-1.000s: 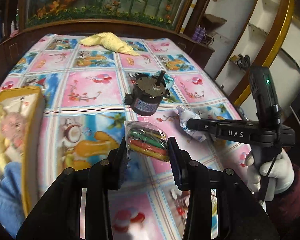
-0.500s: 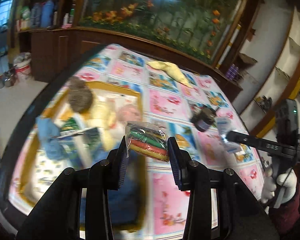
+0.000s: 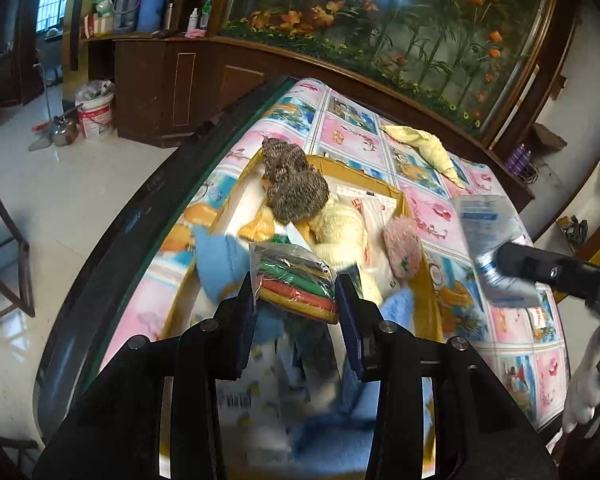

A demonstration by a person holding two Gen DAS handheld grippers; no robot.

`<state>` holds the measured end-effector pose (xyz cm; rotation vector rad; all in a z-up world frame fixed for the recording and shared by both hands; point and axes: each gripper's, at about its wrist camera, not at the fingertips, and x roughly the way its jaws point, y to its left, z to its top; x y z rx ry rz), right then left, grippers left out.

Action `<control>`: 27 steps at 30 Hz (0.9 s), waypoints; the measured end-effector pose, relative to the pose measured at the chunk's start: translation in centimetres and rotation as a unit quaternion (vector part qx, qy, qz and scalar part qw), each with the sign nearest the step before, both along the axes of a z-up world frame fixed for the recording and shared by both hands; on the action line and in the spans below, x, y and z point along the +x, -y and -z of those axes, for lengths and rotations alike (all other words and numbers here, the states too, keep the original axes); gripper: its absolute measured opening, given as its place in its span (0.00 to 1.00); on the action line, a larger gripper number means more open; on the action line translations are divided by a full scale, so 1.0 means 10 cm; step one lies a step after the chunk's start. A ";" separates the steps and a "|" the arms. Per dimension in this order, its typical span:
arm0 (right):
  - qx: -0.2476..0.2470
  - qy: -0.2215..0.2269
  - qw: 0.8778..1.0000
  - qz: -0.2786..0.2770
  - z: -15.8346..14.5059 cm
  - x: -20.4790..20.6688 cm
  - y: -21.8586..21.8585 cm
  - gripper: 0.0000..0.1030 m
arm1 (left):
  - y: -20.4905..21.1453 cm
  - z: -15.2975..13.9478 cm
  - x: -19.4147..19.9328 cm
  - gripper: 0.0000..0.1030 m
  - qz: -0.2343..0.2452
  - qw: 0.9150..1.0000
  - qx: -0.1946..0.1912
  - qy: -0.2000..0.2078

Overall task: Organize soft objects
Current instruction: 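Carry the desiccant packet and bag of sticks over the box with both tools, then open both tools to drop the packet and stick bag into the box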

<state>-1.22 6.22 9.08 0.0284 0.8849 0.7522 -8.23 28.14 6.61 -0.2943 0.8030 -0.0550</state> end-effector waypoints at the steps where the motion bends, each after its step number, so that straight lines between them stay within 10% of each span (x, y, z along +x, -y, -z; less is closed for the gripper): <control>1: -0.008 0.000 1.000 -0.003 0.02 0.04 -0.11 0.16 | -0.01 0.00 0.08 0.37 0.000 1.000 0.003 -0.003; 9: -0.086 -0.010 0.996 0.010 0.41 0.41 -0.67 0.16 | -0.15 0.20 0.81 0.37 -0.011 0.998 0.012 -0.059; 19: -0.066 -0.022 0.998 0.005 0.46 0.38 -0.59 0.28 | -0.15 0.12 0.59 0.39 -0.010 0.998 -0.024 -0.051; 27: -0.018 0.020 0.999 0.031 0.23 0.06 -0.19 0.39 | 0.17 -0.26 0.18 0.59 -0.083 0.992 0.096 0.009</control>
